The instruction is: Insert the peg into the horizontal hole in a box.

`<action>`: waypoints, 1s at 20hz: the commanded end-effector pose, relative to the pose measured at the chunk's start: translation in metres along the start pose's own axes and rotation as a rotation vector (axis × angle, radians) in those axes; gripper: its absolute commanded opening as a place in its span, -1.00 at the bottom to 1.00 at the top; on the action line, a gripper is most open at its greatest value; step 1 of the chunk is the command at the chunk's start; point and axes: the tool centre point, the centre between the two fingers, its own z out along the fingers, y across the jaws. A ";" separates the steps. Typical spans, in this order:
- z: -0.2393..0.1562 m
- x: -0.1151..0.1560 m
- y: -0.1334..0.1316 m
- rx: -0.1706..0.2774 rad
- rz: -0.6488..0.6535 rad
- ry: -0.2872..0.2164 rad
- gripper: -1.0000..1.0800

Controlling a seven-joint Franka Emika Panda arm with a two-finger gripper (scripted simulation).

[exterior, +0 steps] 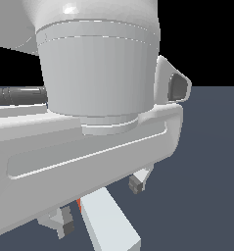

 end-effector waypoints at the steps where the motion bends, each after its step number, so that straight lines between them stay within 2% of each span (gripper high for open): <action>1: 0.004 0.000 0.000 0.001 0.000 0.001 0.92; 9: 0.040 0.001 -0.001 0.001 0.000 0.001 0.92; 15: 0.049 0.000 0.000 0.001 0.000 0.001 0.92; 16: 0.049 0.000 0.000 0.001 0.000 0.001 -1.00; 20: 0.049 0.000 0.000 0.001 0.000 0.001 -1.00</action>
